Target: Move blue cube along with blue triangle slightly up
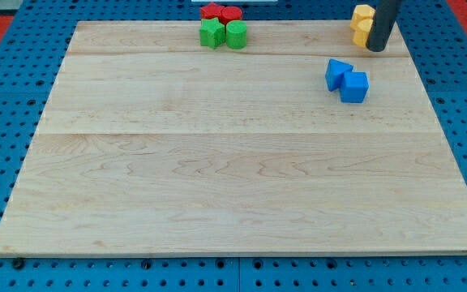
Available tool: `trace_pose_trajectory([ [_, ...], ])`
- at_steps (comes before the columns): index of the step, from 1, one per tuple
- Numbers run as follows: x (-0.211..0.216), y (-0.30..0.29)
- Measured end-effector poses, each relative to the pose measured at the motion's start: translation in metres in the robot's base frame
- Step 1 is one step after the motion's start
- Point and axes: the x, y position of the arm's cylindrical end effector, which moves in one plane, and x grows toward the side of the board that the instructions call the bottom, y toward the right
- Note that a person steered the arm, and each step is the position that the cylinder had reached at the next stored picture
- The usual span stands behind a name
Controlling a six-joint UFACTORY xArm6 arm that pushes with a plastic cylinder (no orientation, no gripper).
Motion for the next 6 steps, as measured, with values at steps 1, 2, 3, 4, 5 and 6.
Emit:
trace_pose_trajectory([
  [1, -0.008, 0.0],
  [2, -0.008, -0.001],
  [3, 0.014, 0.003],
  [4, 0.051, 0.066],
  [5, 0.113, 0.079],
  [6, 0.147, 0.032],
])
